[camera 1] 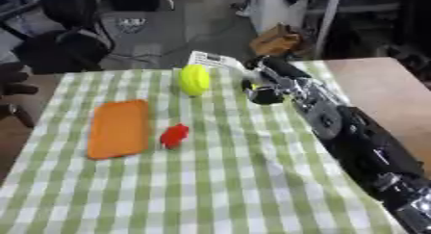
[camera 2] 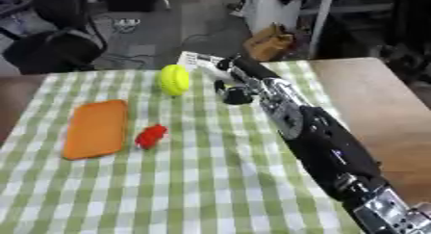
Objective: Pick up objects on the table and place them in the box.
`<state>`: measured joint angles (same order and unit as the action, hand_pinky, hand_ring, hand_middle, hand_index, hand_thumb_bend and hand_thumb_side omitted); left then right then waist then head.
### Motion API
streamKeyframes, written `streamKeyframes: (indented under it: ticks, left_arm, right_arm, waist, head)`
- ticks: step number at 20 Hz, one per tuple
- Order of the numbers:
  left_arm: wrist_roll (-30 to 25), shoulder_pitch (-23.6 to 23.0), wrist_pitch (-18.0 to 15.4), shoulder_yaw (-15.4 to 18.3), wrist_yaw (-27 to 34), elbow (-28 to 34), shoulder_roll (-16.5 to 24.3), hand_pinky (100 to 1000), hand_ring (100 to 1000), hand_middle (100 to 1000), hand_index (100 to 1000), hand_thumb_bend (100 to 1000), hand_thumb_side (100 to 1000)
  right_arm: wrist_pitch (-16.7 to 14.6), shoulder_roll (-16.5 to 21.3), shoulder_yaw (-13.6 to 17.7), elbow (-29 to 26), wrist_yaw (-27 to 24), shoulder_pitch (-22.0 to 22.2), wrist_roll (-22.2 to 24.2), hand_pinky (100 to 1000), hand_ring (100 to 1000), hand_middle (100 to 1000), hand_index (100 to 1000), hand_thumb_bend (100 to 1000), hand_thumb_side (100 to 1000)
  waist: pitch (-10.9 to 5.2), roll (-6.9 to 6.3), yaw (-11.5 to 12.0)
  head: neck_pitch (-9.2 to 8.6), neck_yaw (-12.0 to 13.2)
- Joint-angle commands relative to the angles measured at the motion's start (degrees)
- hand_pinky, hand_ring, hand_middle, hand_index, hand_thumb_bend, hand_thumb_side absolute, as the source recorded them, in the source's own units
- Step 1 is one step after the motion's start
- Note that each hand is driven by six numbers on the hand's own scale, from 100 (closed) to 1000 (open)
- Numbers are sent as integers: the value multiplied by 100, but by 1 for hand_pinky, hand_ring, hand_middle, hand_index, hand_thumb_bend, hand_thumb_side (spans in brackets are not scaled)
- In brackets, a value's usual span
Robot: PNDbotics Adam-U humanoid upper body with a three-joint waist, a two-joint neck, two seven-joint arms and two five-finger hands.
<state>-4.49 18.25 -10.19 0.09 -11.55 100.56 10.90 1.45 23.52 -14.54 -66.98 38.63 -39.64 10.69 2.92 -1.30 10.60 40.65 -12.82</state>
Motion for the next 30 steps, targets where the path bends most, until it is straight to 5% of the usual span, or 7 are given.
streamKeyframes:
  ticks: [1,28,30]
  left_arm:
    - [-51,136,-15,-48,55,147,5,336,692,830,789,118,1000]
    - [-267,804,-121,-411,774,1376,-150,408,701,810,792,195,904]
    - [-290,913,-181,-448,862,1397,-203,422,705,809,792,207,891]
  right_arm:
    - [62,140,12,-127,-144,-191,-61,100,340,622,722,100,126]
    - [12,41,-191,-1373,-1051,-993,-504,100,333,617,722,100,155]
    - [-16,15,-231,-1431,-1021,-1026,-467,100,336,614,725,100,100]
  waist:
    - [-51,3,32]
    - [194,279,863]
    - [208,294,935]
  head:
    - [-76,4]
    - [-407,-333]
    - [-433,-367]
